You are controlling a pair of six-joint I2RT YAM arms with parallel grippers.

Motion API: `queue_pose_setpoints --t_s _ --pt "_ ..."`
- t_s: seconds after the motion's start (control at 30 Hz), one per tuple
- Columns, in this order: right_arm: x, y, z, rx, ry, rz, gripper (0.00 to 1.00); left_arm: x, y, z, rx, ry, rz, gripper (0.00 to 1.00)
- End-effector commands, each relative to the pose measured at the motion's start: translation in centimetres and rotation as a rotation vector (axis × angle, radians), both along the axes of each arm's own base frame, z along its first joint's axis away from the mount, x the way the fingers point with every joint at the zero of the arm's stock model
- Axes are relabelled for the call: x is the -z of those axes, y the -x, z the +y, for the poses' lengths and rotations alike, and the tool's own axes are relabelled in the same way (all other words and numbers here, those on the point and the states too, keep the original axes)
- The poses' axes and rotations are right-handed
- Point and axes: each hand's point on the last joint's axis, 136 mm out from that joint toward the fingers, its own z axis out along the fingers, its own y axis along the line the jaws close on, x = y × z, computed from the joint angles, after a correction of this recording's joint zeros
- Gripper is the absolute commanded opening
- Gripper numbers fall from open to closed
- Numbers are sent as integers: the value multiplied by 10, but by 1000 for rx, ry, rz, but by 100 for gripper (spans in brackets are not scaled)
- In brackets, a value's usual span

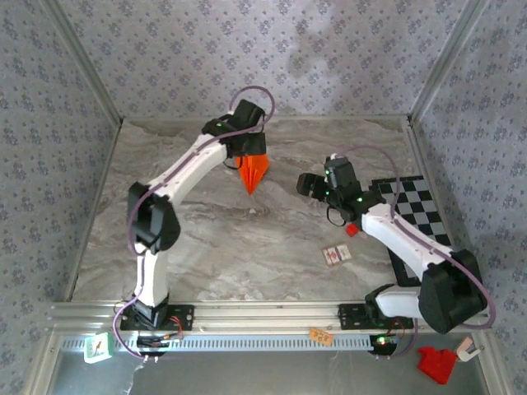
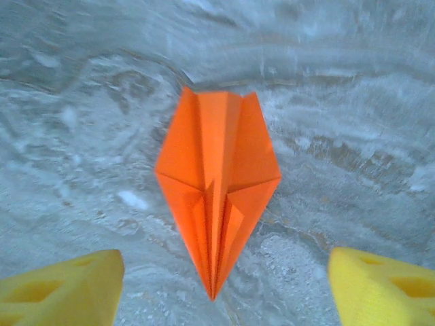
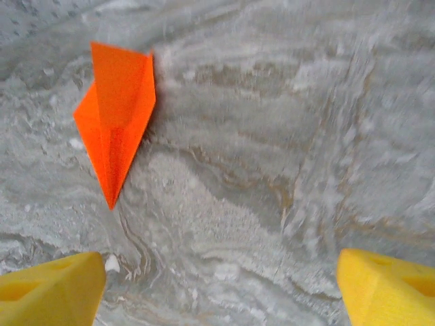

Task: Fold a paper plane with a square sheet of paper (pick it up from the middle)
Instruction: Move the paper plane to the top-center of the table, then reset both arms

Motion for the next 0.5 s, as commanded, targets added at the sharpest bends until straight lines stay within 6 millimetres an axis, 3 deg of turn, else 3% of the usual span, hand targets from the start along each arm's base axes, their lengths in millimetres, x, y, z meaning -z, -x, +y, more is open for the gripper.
queue_pose_setpoints --t_s 0.0,0.07,0.23,0.47 --pt "-31 -3 -26 12 165 -104 100 -50 6 43 -100 -19 -190 92" --pt "-43 -4 -39 30 236 -154 100 -61 16 69 -143 -10 -266 99" --pt "-57 -3 -80 144 408 -238 100 -60 41 143 -270 -20 -394 100" --pt "-31 5 -142 327 530 -231 100 -23 89 245 -443 -32 -493 100"
